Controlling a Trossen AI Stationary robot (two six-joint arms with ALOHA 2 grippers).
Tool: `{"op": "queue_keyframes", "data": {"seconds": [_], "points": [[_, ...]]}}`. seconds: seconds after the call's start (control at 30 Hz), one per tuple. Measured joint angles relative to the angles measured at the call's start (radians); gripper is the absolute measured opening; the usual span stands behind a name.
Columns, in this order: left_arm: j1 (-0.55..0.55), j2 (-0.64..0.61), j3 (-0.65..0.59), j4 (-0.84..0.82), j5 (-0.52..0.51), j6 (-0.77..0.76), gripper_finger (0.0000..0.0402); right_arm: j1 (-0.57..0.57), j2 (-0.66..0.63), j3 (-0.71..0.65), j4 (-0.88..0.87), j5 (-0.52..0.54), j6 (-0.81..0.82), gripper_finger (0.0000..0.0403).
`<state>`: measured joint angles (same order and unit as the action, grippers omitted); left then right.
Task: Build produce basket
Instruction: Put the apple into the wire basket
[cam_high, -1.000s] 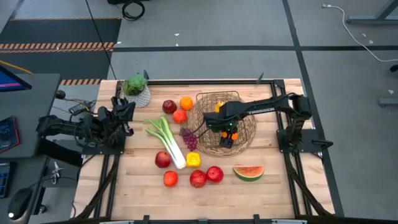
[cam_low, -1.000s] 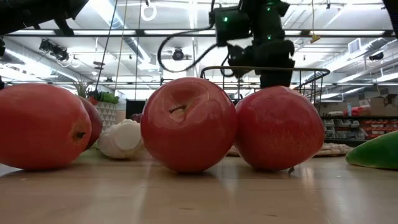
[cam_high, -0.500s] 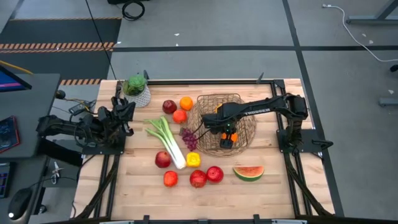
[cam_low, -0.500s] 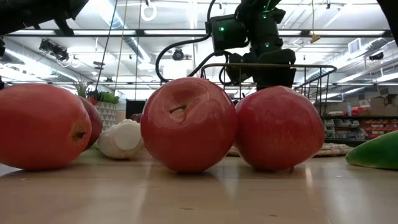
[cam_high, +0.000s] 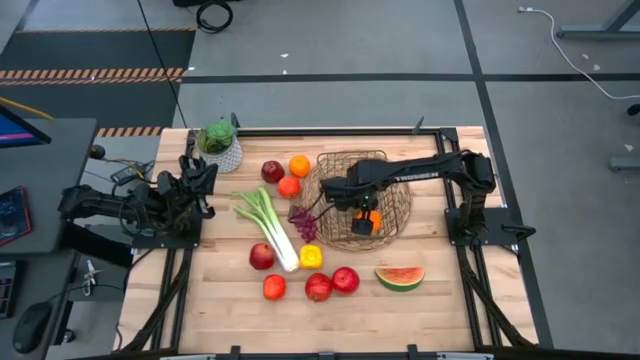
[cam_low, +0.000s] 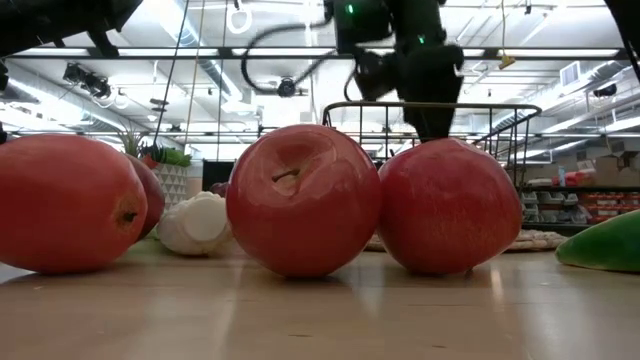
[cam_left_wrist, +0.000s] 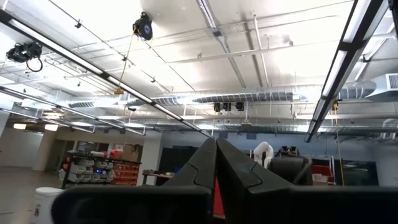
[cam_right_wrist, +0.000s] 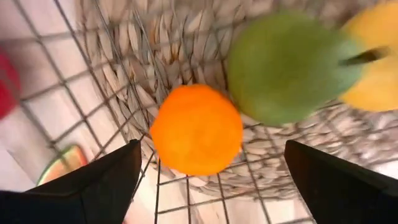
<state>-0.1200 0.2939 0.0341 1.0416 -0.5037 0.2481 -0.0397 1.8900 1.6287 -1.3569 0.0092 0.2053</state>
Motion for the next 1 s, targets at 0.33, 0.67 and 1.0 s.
{"op": "queue_keyframes", "data": {"seconds": [0.33, 0.67, 1.0], "points": [[0.000, 0.000, 0.000, 0.001, 0.000, 0.000, 0.0018, 0.147, 0.000, 0.222, 0.102, 0.046, -0.072, 0.0397], [0.000, 0.000, 0.000, 0.052, 0.001, 0.053, 0.0014, 0.382, 0.005, 0.238, 0.375, 0.057, -0.029, 0.0397], [0.000, 0.000, 0.000, 0.060, -0.001, 0.040, 0.0031, 0.491, 0.008, 0.097, 0.505, 0.169, 0.118, 0.0397]]}}
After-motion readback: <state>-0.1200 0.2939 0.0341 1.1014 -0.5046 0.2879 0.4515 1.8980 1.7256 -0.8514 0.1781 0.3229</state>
